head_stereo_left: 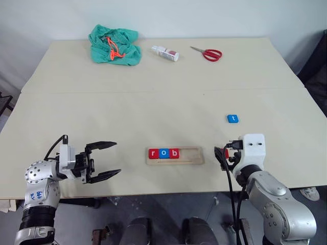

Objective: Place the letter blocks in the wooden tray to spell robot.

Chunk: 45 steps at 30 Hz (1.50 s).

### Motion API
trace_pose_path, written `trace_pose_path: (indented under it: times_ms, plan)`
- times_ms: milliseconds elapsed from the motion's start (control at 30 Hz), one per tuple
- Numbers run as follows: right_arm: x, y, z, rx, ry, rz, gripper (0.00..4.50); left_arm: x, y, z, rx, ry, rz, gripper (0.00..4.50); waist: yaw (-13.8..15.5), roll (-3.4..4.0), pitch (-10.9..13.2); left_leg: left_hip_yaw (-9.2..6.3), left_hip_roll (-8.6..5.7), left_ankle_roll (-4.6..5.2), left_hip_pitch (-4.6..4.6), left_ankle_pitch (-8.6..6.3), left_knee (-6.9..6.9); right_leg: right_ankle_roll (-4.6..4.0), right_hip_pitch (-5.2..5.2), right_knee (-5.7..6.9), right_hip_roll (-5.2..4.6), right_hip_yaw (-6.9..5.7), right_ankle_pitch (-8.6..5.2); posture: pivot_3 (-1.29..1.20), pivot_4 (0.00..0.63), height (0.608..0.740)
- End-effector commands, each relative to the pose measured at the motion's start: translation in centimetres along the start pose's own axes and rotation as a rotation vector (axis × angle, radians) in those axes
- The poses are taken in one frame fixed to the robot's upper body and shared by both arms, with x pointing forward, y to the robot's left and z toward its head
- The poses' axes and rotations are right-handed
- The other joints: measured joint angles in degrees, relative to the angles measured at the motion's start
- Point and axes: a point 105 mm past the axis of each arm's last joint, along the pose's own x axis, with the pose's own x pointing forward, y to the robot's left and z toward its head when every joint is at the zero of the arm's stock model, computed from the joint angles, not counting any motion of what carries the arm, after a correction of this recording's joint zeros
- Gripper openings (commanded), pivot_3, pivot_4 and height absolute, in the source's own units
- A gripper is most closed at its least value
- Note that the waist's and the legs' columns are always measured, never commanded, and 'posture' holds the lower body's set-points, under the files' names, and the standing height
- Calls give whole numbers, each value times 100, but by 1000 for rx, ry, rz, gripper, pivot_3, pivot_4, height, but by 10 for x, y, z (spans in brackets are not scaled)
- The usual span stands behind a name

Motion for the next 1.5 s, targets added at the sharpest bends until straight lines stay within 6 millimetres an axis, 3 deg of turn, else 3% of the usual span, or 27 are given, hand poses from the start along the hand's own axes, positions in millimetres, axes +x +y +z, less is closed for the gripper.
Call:
trace_pose_path:
  times_ms: [33,133,267,467,733,1033,1433,1500]
  plan:
    - [-4,3,20,-32,-106,68,4483,0,2,7,31,-18,10,4500,-4,0,0,0,0,0,0,0,0,0,0,0,0,0,0,0,150,740]
    - [-5,11,29,-120,-138,235,4483,6,3,6,32,-27,1,4500,1,0,0,2,-1,0,0,0,0,0,0,-1,0,1,0,0,150,740]
    - [-5,8,26,-250,-84,435,4483,12,3,5,31,-43,-10,4500,25,-2,-1,2,-1,1,0,0,1,0,7,-15,1,-1,0,0,150,740]
    - [-2,-5,23,-476,-2,703,4483,16,3,6,27,-59,-26,4500,21,-3,0,14,2,3,0,-1,2,0,16,-37,3,-2,0,0,150,740]
    - [16,-28,17,-708,112,890,4483,8,-1,5,18,-38,-34,4500,23,-5,0,22,7,3,-2,-1,4,0,27,-71,5,-10,0,0,150,740]
    - [37,-35,0,-797,184,947,4483,2,-8,9,29,-25,4,4500,82,-5,1,22,8,4,-6,-1,12,0,27,-73,2,-14,0,0,150,740]
    - [42,-34,-6,-837,204,961,4483,0,-10,11,30,-16,27,4500,124,-8,-1,21,11,3,-4,-1,23,0,37,-75,4,-15,0,0,150,740]
    - [42,-33,-6,-835,203,964,4108,0,-10,10,31,-17,29,4500,124,-10,-2,20,11,3,-3,-1,23,0,38,-75,5,-16,0,0,150,740]
